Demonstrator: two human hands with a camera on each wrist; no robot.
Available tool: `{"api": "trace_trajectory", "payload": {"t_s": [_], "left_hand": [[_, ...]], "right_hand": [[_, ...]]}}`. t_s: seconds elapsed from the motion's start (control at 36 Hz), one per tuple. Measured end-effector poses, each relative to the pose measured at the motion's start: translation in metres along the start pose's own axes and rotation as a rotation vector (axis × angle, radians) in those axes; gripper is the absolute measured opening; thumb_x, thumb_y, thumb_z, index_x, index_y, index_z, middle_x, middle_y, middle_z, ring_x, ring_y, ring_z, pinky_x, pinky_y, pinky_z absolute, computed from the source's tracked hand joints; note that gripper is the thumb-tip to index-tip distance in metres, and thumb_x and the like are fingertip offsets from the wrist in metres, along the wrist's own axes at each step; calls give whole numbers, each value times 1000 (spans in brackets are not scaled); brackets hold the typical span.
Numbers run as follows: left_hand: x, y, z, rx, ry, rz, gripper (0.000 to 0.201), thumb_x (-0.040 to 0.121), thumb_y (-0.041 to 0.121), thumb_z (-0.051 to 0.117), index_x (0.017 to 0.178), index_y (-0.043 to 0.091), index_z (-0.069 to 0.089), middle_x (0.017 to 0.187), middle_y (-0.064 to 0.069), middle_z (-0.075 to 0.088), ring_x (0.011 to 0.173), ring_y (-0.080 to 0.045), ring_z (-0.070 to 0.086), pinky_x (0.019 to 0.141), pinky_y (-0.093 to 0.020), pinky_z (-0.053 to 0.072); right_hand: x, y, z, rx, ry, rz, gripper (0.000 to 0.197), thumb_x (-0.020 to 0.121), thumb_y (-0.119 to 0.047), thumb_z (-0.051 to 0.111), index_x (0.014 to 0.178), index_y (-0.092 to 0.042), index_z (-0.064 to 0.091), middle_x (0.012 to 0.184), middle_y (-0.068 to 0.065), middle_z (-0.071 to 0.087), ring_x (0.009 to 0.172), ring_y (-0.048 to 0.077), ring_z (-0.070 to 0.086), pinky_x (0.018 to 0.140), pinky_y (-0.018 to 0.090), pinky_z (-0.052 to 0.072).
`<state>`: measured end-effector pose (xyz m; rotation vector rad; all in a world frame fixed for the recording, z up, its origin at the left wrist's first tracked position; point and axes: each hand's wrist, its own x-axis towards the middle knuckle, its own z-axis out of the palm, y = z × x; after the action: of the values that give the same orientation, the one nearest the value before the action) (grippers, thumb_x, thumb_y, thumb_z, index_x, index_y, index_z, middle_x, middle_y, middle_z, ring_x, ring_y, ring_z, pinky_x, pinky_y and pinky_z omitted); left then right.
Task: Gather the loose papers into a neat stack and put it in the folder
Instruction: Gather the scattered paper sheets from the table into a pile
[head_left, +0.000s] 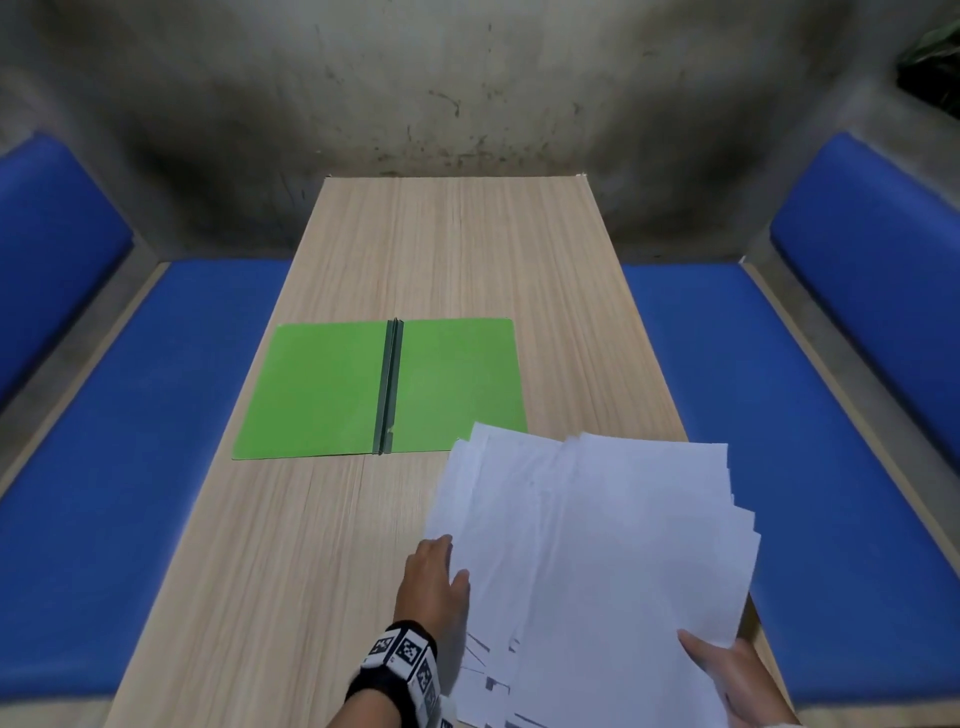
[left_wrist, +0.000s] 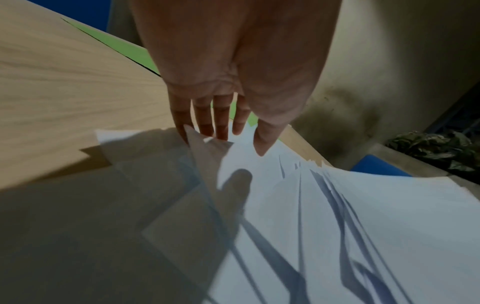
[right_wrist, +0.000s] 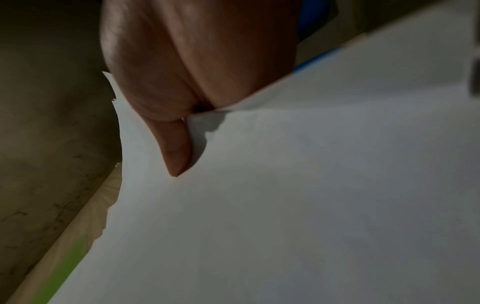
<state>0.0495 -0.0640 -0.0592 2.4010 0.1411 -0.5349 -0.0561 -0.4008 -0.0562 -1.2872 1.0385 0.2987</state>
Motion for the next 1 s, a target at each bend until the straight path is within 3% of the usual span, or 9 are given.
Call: {"api": "trace_trajectory", "payload": {"t_s": [0.11, 0.31, 0.39, 0.47, 0.56, 0.64, 0.78, 0.92, 1.0], "left_hand": [[4, 7, 3, 4, -28, -34, 54, 95, 33, 54, 144, 16, 38, 142, -4, 42, 131, -21, 41, 103, -31, 39], [12, 19, 6, -82, -11, -121, 47, 92, 29, 61, 129, 3, 48, 130, -15, 54, 116, -29, 54, 92, -33, 45], [14, 20, 4, -161, 19, -142, 43, 91, 25, 64, 129, 7, 55, 128, -6, 59, 115, -22, 59, 89, -26, 44], [13, 21, 2, -194, 83, -131, 9, 88, 15, 62, 93, 9, 67, 92, 1, 69, 74, -14, 59, 71, -31, 54], [11, 20, 0, -227, 147, -113, 18, 86, 10, 56, 69, 7, 56, 62, 1, 58, 53, -12, 44, 53, -27, 40], [8, 13, -8, -277, 173, -114, 19, 89, 10, 53, 70, 9, 50, 61, 1, 55, 53, -15, 43, 51, -26, 34], [2, -12, -30, -299, 214, -83, 14, 91, 11, 56, 78, 13, 59, 67, 2, 66, 58, -17, 57, 56, -29, 43], [-5, -33, -57, -367, 259, -135, 11, 91, 11, 63, 94, 16, 72, 86, 2, 74, 79, -16, 69, 67, -27, 52], [-4, -48, -71, -372, 210, -192, 10, 86, 17, 69, 82, 8, 71, 78, -5, 71, 76, -26, 65, 64, -28, 46]], "right_hand": [[18, 17, -5, -22, -3, 43, 38, 74, -4, 76, 110, -2, 66, 111, 20, 72, 102, 41, 67, 102, 61, 42], [22, 24, 8, -56, -26, 58, 26, 78, -1, 73, 104, -2, 68, 107, 20, 73, 100, 40, 68, 101, 60, 44], [24, 23, 10, -80, -15, 51, 29, 79, 0, 72, 108, 3, 67, 107, 21, 72, 101, 41, 66, 101, 60, 43], [23, 22, 12, -77, -15, 38, 24, 80, -1, 73, 103, -3, 68, 107, 18, 72, 102, 40, 66, 102, 58, 43], [21, 20, 16, -64, -19, 29, 18, 81, -2, 71, 97, -7, 66, 108, 18, 72, 101, 40, 66, 101, 58, 44], [18, 16, 20, -48, -36, -2, 17, 84, 1, 67, 100, -4, 64, 105, 18, 70, 102, 40, 65, 99, 53, 46], [13, 9, 29, 0, -73, -43, 21, 87, 4, 62, 107, -1, 62, 104, 18, 69, 102, 39, 63, 81, 40, 51], [13, 6, 40, 2, -103, -50, 24, 85, 5, 63, 108, 2, 64, 103, 20, 73, 96, 38, 67, 83, 43, 52], [11, 3, 48, 3, -142, -50, 22, 85, 6, 63, 107, 1, 65, 101, 19, 74, 96, 38, 68, 83, 44, 53]]}}
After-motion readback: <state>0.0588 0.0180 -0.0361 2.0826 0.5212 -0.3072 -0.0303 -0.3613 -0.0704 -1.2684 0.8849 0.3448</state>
